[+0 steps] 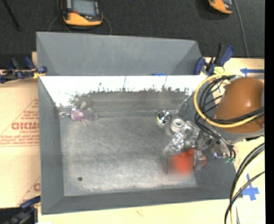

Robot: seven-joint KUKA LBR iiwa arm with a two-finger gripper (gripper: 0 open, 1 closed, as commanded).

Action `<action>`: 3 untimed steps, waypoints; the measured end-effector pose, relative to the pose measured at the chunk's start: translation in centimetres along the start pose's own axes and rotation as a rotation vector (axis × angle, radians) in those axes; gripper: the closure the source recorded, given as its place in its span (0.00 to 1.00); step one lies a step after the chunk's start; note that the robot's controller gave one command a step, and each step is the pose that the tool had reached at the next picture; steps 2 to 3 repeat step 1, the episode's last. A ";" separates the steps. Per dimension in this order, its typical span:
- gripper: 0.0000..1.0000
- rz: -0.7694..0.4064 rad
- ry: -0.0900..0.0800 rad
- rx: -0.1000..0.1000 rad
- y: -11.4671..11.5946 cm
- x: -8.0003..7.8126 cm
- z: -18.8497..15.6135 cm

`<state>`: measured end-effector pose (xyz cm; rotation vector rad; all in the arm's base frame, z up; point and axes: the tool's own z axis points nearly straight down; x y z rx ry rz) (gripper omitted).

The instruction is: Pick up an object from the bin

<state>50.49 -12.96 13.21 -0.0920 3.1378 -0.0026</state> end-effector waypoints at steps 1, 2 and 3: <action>1.00 0.001 -0.003 0.001 -0.1 -0.1 -2.5; 1.00 0.001 -0.003 0.001 -0.1 -0.1 -2.5; 1.00 0.001 -0.003 0.001 -0.1 -0.1 -2.5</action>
Offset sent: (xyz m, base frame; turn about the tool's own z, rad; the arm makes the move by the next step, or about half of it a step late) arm -0.0001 -0.0001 0.0234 0.0000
